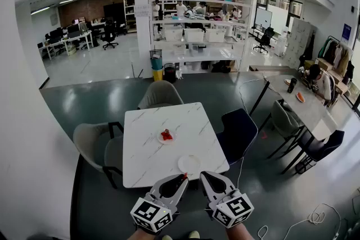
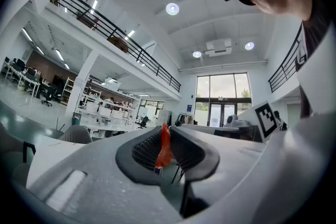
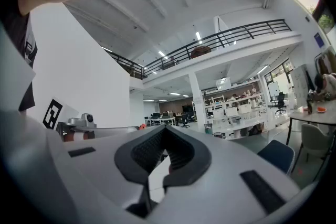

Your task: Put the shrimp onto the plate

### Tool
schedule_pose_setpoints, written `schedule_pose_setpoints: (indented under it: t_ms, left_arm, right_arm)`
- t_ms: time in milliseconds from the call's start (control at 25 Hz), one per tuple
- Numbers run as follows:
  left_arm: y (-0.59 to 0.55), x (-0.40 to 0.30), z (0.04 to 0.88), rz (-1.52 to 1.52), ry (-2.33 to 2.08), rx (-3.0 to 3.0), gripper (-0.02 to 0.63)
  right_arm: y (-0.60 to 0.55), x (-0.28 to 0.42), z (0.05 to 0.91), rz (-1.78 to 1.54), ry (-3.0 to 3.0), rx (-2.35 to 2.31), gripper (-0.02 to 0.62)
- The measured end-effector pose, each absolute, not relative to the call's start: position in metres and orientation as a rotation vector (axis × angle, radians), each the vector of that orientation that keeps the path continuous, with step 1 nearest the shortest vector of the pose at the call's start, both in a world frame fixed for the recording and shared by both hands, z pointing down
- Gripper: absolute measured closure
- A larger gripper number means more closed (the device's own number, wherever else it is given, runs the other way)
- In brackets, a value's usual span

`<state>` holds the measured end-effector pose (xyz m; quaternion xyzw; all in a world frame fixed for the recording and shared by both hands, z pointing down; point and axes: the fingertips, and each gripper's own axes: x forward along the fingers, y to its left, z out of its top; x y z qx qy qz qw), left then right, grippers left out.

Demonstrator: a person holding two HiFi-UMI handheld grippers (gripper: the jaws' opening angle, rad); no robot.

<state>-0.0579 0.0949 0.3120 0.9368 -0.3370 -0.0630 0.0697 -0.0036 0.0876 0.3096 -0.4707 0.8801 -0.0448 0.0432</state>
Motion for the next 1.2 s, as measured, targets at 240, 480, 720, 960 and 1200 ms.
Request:
schedule_pose_setpoints:
  t_ms: [240,480,720,960,1200]
  left_arm:
    - [0.098,-0.057,0.31,-0.184,-1.019,2.819,0.549]
    - [0.097,-0.056,0.313,-0.181,-1.02,2.817,0.549]
    - [0.1,-0.052,0.315,-0.165,-1.027,2.817,0.549]
    - [0.098,-0.053,0.319,-0.162,-1.053,2.819,0.549]
    - [0.095,-0.053,0.314,-0.158,-1.088,2.797,0.549]
  right_arm:
    - [0.09,-0.003,0.309,-0.142,2.696,-1.432,0.597]
    - [0.09,-0.003,0.312,-0.154,2.695,-1.42,0.597]
    - [0.094,0.001,0.312,-0.212,2.666,-1.367,0.597]
    - [0.095,0.009,0.311,-0.202,2.635,-1.344,0.597]
    - [0.092,0.02,0.304,-0.233,2.603,-1.343,0.597]
